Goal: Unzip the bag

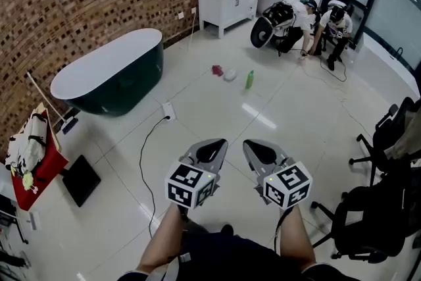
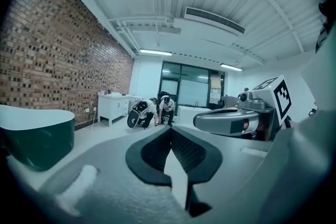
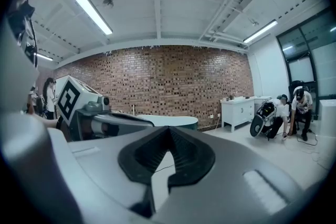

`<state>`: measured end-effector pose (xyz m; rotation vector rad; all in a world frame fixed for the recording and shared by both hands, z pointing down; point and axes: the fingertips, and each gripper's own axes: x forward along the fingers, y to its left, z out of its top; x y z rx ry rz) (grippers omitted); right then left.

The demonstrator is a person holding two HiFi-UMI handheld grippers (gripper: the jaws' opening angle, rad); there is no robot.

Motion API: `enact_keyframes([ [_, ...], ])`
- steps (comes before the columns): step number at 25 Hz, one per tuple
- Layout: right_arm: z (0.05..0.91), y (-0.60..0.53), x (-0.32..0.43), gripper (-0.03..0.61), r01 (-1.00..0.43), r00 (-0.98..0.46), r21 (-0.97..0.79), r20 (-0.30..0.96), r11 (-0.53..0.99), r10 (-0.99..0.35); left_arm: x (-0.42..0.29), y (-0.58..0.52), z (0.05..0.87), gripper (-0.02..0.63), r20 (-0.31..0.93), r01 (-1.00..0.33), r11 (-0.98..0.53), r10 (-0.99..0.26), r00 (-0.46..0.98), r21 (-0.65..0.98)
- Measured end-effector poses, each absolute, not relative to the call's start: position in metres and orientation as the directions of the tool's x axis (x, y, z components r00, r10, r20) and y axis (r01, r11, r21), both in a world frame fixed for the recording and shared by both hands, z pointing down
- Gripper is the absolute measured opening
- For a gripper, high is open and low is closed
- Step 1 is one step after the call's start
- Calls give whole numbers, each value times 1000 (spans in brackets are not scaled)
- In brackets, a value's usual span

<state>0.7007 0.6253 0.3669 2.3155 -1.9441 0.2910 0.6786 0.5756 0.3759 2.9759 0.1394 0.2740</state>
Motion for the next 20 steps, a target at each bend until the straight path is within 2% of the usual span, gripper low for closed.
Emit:
enact_keyframes([
  [9,380,504,648,6,-997,-36,-73,230,19,-972,607,453,397,3,209,-149,-970,-108,972,193],
  [20,394,351,525,6,-946,-325,-85,244,313,-914,464,316,417,3,218,-443,-864,-397,892,239],
])
